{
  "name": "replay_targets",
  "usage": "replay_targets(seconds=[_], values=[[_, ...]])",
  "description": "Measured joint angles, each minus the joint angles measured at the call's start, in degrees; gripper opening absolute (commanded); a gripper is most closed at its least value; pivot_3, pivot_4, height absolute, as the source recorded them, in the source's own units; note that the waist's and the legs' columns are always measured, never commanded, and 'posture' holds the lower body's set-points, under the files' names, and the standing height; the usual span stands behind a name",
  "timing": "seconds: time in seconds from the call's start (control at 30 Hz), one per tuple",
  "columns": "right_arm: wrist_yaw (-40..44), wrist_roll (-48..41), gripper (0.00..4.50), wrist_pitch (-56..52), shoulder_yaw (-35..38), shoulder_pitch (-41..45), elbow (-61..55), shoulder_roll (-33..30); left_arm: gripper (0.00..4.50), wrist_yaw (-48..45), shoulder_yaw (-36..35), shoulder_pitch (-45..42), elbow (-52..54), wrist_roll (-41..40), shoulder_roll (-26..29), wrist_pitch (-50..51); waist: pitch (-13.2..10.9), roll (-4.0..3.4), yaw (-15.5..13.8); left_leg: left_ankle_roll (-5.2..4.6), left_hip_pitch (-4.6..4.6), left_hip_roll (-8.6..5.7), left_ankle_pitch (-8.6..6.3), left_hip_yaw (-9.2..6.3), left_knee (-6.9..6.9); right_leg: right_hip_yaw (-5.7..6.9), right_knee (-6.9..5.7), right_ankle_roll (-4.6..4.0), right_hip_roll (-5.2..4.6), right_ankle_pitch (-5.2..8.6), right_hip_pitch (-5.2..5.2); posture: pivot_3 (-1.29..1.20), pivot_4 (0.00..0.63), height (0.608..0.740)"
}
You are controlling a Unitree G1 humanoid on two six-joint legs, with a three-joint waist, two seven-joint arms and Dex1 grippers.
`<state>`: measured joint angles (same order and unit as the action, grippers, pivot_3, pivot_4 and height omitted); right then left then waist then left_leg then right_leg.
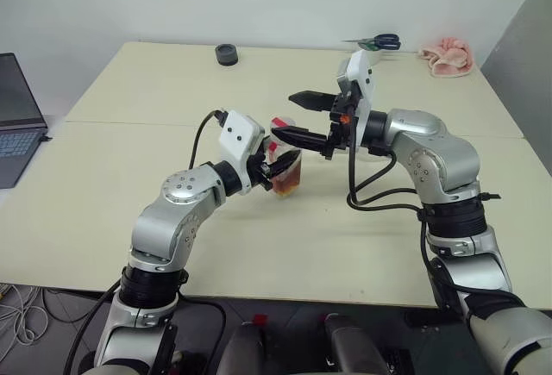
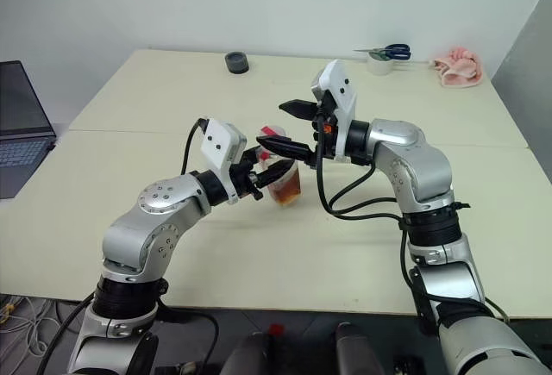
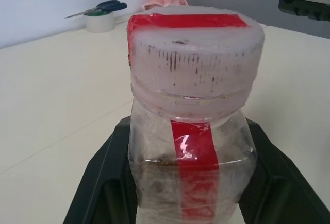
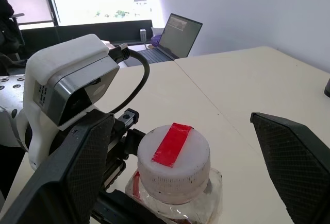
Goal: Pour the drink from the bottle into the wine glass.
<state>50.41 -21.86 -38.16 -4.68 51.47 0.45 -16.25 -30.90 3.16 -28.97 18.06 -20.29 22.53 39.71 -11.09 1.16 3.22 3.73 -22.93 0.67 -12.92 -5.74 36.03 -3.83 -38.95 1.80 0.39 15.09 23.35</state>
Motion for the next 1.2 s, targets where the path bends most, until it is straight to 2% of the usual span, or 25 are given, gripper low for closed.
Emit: replay_targets(seconds=[0.2, 0.47, 1.2], values=[[-4.26, 1.57, 4.50, 0.40, -2.54, -0.63, 1.20, 3.55, 2.00, 0.13, 0.00, 0.00, 0.00, 0.00, -0.06, 0.00, 0.00, 0.00, 0.01, 0.00, -0.01, 0.00, 0.00, -0.01, 0.01, 0.00, -0.01, 0.00, 0.00, 0.00, 0.00, 0.00, 0.150, 0.740], [-7.91, 2.98, 4.50, 2.00, -2.72, -0.28, 5.03, 4.42, 1.99, 0.47, 0.00, 0.27, 0.04, -0.01, -0.17, 0.01, 0.00, 0.00, 0.02, 0.00, 0.00, 0.01, 0.00, -0.01, -0.01, 0.01, 0.00, -0.01, 0.01, 0.00, 0.00, 0.00, 0.150, 0.740], [-4.16, 1.97, 4.50, 2.69, -3.25, 0.34, 6.02, 0.69, 1.97, 1.33, 0.20, 0.36, 0.02, -0.02, -0.19, 0.04, 0.00, 0.00, 0.01, 0.00, 0.00, 0.00, 0.00, 0.00, 0.00, 0.00, 0.00, 0.00, 0.01, 0.00, 0.00, 0.00, 0.150, 0.740]])
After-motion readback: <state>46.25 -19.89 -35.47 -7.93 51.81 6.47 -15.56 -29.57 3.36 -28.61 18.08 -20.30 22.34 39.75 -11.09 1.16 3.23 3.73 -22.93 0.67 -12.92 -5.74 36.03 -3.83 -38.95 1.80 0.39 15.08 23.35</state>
